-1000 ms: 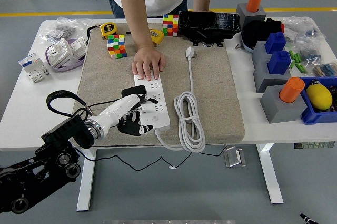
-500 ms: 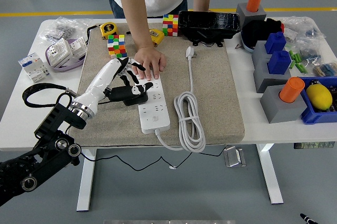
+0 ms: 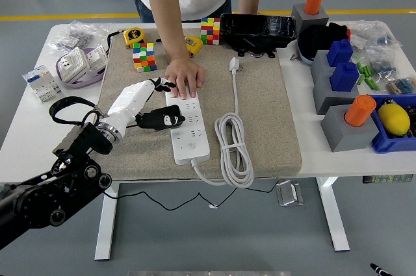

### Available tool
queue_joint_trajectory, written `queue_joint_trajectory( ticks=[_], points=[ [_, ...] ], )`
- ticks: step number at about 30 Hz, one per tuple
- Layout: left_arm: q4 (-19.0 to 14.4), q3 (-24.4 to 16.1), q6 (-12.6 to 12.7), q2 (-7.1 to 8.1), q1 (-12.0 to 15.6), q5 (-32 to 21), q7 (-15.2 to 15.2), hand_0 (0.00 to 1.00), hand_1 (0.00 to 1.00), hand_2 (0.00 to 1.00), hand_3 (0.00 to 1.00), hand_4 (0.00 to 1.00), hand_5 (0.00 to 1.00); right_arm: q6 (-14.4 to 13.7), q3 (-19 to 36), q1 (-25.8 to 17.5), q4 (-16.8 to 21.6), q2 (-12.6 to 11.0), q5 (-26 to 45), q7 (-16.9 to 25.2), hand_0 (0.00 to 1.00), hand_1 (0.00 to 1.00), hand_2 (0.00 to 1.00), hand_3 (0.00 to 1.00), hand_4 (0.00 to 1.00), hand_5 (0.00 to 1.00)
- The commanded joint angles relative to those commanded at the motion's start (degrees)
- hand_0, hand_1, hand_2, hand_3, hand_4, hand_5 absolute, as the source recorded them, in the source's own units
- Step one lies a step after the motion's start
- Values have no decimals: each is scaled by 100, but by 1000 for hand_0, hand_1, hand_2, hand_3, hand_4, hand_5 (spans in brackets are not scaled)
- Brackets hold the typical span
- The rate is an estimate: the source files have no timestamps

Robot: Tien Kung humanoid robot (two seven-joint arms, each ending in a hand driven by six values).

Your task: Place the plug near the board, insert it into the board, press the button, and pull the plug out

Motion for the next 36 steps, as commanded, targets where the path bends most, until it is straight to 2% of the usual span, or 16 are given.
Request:
queue_joint_trajectory(
  ticks=[1,2,7,8,13,14,18,19,20,25,26,27,31,32,36],
  points=[
    [58,23,2,-7,-18,18,14,757,763,746,769,998,395,0,-6,3,-1,-1,2,-1,609,640,653,554,952,492],
    [118,49,-5,-13,-39,34,27,678,703,677,757,998,378,0,-11,6,-2,-3,2,-2,610,640,653,554,953,492],
    [271,144,-56,-19,-101,40,86,678,703,677,757,998,378,-1,-33,16,0,-17,4,-1,610,640,653,554,953,492],
    [298,171,-56,-21,-113,35,92,632,650,616,679,998,347,-1,-44,17,-1,-20,6,-2,608,640,652,554,954,492],
    [422,302,-55,-35,-164,-54,100,632,650,616,679,998,347,0,-73,18,2,-22,11,-1,608,640,652,554,954,492],
    [459,334,-47,-43,-175,-105,76,583,568,540,613,949,328,0,-79,18,2,-24,13,-1,609,640,653,554,953,492],
    [576,421,-35,-85,-198,-265,21,583,568,540,613,949,328,-1,-100,19,2,-32,18,0,609,640,653,554,953,492],
    [598,452,-12,-97,-205,-309,-3,583,568,540,613,949,328,-2,-95,20,4,-32,18,1,609,640,653,554,953,492],
    [619,480,19,-106,-213,-340,-41,494,490,503,559,822,258,-3,-93,17,3,-32,19,1,609,640,653,553,953,493],
    [704,622,238,-120,-266,-386,-234,494,490,503,559,822,258,-3,-99,7,1,-35,22,-2,609,640,653,553,953,493],
    [737,655,295,-128,-280,-409,-287,404,418,446,520,774,229,-3,-99,6,3,-36,18,-2,609,640,653,554,953,493],
    [758,672,343,-132,-285,-423,-325,404,418,446,520,774,229,-4,-95,6,5,-36,16,-2,609,640,653,554,953,493],
    [787,714,447,-145,-299,-401,-364,404,418,446,520,774,229,-2,-92,0,10,-33,10,-3,609,640,653,554,953,493],
    [787,723,453,-144,-301,-402,-360,373,375,396,494,721,164,-2,-90,-1,10,-31,9,-4,608,640,652,554,953,494],
    [787,720,466,-144,-285,-433,-349,373,375,396,494,721,164,-3,-66,-15,12,-24,-1,-4,608,640,652,554,953,494]
  ],
)
